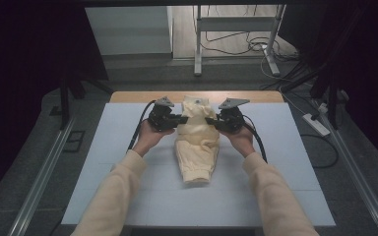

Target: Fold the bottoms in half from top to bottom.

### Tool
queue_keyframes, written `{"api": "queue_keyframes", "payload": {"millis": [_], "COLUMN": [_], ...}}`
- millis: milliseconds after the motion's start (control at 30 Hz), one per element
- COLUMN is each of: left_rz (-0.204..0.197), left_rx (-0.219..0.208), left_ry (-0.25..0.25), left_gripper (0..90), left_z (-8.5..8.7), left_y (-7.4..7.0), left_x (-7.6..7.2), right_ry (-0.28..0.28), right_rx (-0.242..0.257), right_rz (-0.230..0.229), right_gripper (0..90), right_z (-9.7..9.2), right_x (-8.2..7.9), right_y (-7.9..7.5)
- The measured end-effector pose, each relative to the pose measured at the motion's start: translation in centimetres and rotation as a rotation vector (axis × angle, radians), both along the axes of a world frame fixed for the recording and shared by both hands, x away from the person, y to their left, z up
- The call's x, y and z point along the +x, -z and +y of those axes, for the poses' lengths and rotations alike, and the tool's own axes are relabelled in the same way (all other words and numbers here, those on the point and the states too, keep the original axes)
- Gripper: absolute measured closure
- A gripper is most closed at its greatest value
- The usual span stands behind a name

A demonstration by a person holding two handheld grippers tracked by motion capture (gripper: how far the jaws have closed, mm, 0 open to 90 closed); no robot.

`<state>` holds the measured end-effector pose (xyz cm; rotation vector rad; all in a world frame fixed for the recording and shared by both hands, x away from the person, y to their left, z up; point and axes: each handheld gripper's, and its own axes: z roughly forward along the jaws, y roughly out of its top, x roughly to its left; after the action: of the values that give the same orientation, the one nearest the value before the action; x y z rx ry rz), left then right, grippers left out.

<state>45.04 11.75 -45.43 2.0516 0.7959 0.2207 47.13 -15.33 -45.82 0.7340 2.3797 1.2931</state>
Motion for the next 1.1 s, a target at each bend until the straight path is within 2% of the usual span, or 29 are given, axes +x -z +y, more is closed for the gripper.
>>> {"api": "queue_keyframes", "payload": {"millis": [533,1100], "left_rz": [0.008,0.009], "left_rx": [0.010,0.006], "left_ry": [0.015,0.040], "left_gripper": [80.5,80.0], "left_z": [0.0,0.2], "left_y": [0.6,1.4], "left_x": [-0.8,-2.4], "right_ry": [-0.015,-0.041], "right_rx": [0.014,0.022], "right_rz": [0.024,0.038], "right_gripper": [72.1,72.0], "right_z": [-0.3,-0.5], "right_x": [-1.0,-2.6], "right_y": [0.8,1.5]}}
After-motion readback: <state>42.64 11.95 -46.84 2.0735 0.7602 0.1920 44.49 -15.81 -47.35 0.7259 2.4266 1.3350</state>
